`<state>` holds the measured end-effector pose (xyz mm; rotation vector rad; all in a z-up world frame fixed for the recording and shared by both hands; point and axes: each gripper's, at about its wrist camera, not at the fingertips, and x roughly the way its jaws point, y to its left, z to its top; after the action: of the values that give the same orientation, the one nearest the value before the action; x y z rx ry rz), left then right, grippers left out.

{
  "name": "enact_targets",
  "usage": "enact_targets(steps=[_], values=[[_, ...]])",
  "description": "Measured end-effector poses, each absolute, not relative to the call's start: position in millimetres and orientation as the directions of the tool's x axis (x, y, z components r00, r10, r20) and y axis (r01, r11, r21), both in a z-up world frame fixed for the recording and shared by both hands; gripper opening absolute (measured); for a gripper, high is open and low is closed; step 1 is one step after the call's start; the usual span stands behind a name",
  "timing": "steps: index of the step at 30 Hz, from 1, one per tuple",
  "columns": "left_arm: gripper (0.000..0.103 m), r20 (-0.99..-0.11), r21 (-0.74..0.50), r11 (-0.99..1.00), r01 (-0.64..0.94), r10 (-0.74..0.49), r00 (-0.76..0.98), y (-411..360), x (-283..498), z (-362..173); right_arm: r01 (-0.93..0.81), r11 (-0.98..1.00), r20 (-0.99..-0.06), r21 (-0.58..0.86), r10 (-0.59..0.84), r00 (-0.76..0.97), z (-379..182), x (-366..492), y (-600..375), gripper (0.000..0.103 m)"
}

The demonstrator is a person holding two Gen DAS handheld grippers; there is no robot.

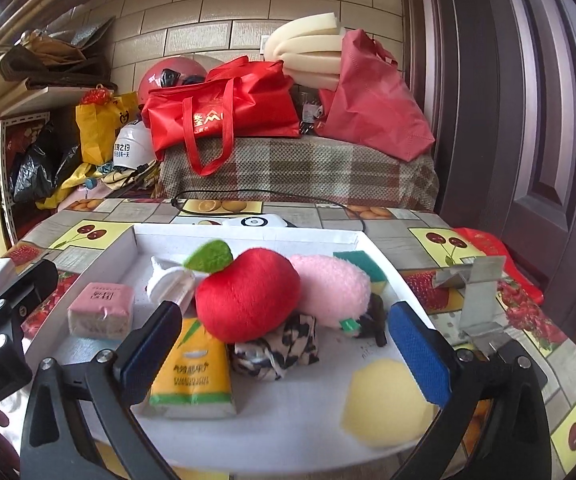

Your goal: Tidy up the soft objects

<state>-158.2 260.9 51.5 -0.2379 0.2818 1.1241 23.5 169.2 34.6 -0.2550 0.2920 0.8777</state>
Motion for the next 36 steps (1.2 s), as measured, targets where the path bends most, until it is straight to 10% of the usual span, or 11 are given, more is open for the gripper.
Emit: enact_targets(steps=[26, 36], values=[[0.103, -0.384, -0.088, 0.532, -0.842, 0.762, 0.522, 134.3, -182.7, 46.9, -0.745, 0.663, -0.393, -0.069, 0.669, 0.631, 22.5, -28.4, 37.8, 0.103], [0.103, -0.457, 0.074, 0.477, -0.876, 0.797, 0.396, 117.1, -159.2, 38.3, -0.617, 0.787, -0.428, -0.006, 0.555, 0.713, 20.2, -33.5, -13.7, 0.103]])
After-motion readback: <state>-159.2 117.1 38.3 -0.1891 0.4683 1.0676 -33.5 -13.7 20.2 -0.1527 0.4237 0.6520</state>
